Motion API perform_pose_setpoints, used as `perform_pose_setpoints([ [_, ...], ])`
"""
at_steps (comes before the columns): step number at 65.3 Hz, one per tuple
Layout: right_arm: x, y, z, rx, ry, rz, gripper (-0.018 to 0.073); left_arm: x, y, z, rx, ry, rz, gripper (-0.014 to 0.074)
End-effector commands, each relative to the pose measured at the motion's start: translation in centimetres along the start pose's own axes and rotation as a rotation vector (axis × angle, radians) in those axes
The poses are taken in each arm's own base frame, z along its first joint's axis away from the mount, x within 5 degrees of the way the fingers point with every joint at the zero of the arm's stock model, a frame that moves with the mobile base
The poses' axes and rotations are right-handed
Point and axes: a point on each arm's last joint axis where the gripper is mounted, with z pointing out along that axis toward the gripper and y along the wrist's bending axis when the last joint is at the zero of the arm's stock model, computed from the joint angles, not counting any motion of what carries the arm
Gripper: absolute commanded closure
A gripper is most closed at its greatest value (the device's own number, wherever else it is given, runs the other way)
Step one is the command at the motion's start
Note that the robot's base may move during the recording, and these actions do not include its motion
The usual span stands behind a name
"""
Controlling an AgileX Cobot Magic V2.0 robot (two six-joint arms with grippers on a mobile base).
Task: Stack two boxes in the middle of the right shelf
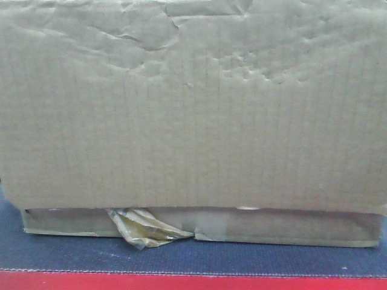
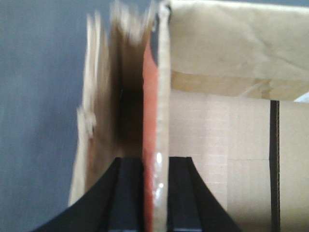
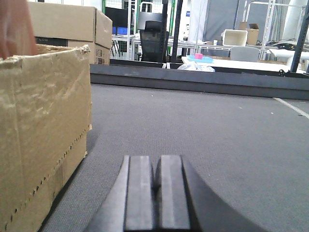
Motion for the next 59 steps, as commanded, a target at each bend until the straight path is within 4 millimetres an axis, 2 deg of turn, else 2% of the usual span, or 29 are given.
perform_pose_setpoints([
  [1, -0.2, 0.0, 0.0, 0.006, -0.019, 0.006, 0.0721, 1.1, -0.5, 1.3, 0.020, 0.057, -0.012, 0.0707],
  [6, -0.2, 0.0, 0.0, 0.006, -0.019, 0.006, 0.0721, 2.1, -0.7, 2.8, 0.008, 0.114, -0.004, 0.0707],
  [14, -0.2, 0.0, 0.0, 0.006, -0.019, 0.006, 0.0721, 2.5, -1.0, 4.0, -0.007, 0.144, 0.008, 0.0707],
  [30, -0.2, 0.0, 0.0, 0.006, -0.019, 0.006, 0.0721, 2.7, -1.3, 4.2, 0.010, 0.163, 0.041, 0.0692],
  [35, -0.2, 0.0, 0.0, 0.006, -0.019, 0.006, 0.0721, 2.7, -1.4, 4.2, 0.023, 0.166, 0.054, 0.0631],
  [50, -0.2, 0.0, 0.0, 0.006, -0.019, 0.006, 0.0721, 2.6, -1.4, 4.2, 0.025, 0.162, 0.053, 0.0368],
  [59, -0.2, 0.0, 0.0, 0.006, -0.019, 0.006, 0.0721, 1.8, -1.5, 3.2, 0.046, 0.129, 0.040, 0.0286],
])
